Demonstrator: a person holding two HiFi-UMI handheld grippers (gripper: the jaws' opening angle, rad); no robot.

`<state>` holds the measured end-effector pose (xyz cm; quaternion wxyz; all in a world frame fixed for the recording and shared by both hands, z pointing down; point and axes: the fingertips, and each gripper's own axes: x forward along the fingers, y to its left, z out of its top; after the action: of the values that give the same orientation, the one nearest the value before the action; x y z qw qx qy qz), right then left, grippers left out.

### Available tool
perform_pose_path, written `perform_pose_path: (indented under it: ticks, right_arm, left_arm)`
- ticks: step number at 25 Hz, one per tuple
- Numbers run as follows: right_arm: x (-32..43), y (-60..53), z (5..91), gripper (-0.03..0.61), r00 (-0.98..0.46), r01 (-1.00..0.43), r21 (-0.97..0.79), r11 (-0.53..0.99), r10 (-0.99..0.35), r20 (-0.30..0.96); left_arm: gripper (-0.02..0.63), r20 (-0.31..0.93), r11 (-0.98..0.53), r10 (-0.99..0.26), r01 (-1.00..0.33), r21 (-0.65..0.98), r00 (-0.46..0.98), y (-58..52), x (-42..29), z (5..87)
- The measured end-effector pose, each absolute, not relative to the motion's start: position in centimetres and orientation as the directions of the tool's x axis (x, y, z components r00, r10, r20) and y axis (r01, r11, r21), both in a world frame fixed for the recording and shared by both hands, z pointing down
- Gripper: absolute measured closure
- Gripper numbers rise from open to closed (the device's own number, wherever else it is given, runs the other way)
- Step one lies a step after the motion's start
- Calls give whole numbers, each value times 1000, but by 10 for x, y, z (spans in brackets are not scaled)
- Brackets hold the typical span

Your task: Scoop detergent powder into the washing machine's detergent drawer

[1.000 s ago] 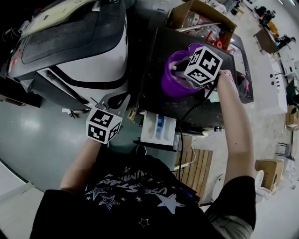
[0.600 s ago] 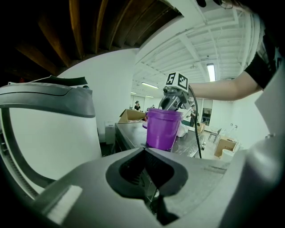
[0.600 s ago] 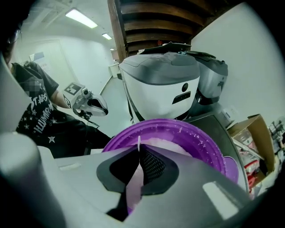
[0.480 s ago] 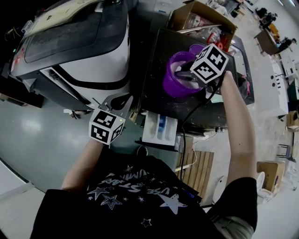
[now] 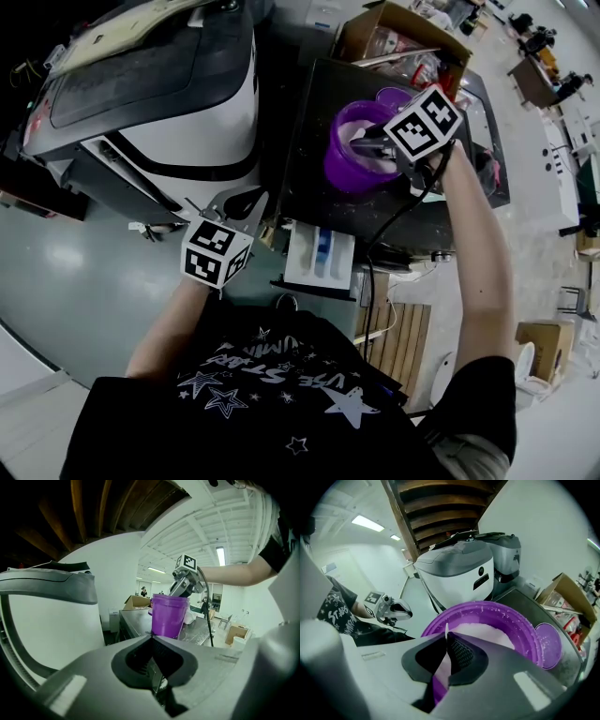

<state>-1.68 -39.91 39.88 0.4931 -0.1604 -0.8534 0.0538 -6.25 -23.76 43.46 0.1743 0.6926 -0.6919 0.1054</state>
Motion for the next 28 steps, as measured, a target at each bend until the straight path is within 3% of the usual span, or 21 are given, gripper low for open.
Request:
perform_pose_path:
  ticks: [12,21,28]
  right_arm:
    - [-23,-412,379,543,-601,-19,-375,927,289,745]
    - [-16,-437,356,543,-760,-249,-443,861,110,641]
    - [5,-446,331,543,-887,-314,-558,768,-28,461]
  left_arm:
    - [614,384,-18,-922,-995,99,55,-237,-60,441]
    - [614,387,-96,-913,-990,106,130,-232,-65,444]
    - [614,389,-150,-903,-981,119,185,-228,-66,446]
